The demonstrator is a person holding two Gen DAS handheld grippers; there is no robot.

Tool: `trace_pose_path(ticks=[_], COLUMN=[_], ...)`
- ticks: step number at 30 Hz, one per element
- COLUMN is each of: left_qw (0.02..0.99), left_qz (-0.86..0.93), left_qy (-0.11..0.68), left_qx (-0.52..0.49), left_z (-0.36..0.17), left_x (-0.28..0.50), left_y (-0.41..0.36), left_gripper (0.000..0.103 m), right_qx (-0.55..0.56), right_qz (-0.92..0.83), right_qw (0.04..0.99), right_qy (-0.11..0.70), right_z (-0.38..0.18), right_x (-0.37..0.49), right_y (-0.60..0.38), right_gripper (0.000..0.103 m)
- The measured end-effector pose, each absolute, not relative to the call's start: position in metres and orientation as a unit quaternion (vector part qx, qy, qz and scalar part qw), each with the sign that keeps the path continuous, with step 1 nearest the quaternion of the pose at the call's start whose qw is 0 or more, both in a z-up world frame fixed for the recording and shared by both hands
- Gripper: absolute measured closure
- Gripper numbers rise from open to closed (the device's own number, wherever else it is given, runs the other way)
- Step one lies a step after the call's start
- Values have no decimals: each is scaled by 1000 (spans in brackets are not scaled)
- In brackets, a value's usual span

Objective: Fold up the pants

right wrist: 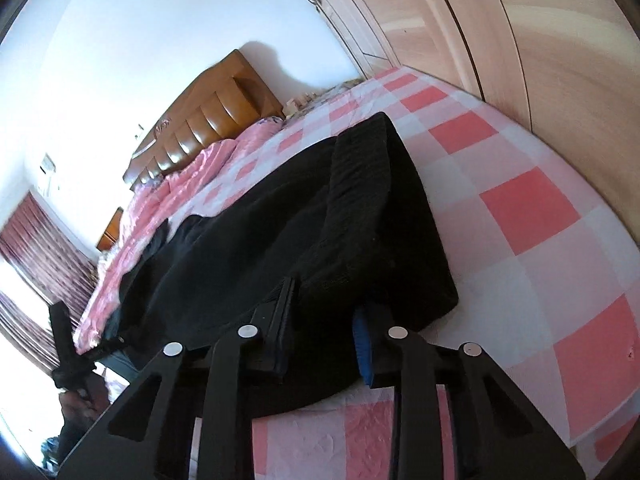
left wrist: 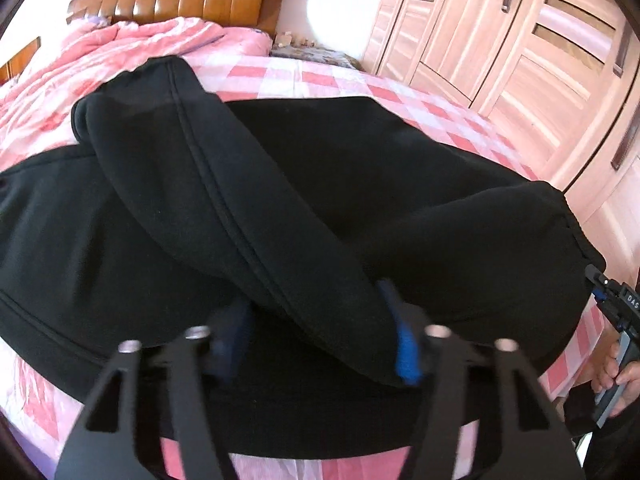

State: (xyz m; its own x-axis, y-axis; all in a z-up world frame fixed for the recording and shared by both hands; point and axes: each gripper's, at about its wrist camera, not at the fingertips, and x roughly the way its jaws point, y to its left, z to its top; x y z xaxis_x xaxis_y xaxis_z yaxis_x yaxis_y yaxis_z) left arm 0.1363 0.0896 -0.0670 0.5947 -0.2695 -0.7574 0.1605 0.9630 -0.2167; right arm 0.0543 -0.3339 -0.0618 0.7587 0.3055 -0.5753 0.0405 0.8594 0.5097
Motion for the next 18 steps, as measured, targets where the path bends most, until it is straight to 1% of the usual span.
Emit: trace_pose_path(ticks=[1, 2, 3, 6, 8, 10, 12, 14, 15, 17, 18], left_qw=[893, 896, 900, 914, 924, 927, 920, 907, 902, 907, 908], left_qz=[-122, -121, -119, -115, -120, -126, -127, -127, -127, -123, -122], left_qy=[429, 422, 416, 387, 364, 352, 368, 399, 410, 402, 399], left_qx=[-61, -58, -55, -41, -17, 13, 50, 52, 46, 34, 35], left_z=[-65, -63, -60, -44, -28, -23, -35, -57, -65, -64, -60], left_x=[134, 132, 130, 120, 106, 94, 87, 89, 89, 85, 82], left_y=[89, 89, 89, 87, 84, 82, 79, 80, 82, 85, 85], left_gripper=[67, 72, 79, 81, 81, 81, 80, 76, 74, 66, 58], right_qx=[251, 249, 249, 253, 255, 240, 220, 184, 178, 181, 181], right_qz=[72, 71, 70, 68, 71, 72, 70, 53, 53, 54, 53], right_qw=[904, 905, 905, 907, 914, 917, 915, 912, 915, 914, 914], right_qy=[339, 338, 338, 329, 309, 310, 331, 363, 358, 359, 360], right_z=[-62, -62, -62, -56, -45, -40, -46, -62, -64, -63, -61], right_x=[55, 54, 55, 53, 44, 38, 37, 37, 35, 34, 34], right_y=[-333, -332, -333, -336, -338, -337, -333, -325, -323, -324, -324], right_gripper=[77, 77, 78, 82, 82, 82, 82, 82, 82, 83, 83])
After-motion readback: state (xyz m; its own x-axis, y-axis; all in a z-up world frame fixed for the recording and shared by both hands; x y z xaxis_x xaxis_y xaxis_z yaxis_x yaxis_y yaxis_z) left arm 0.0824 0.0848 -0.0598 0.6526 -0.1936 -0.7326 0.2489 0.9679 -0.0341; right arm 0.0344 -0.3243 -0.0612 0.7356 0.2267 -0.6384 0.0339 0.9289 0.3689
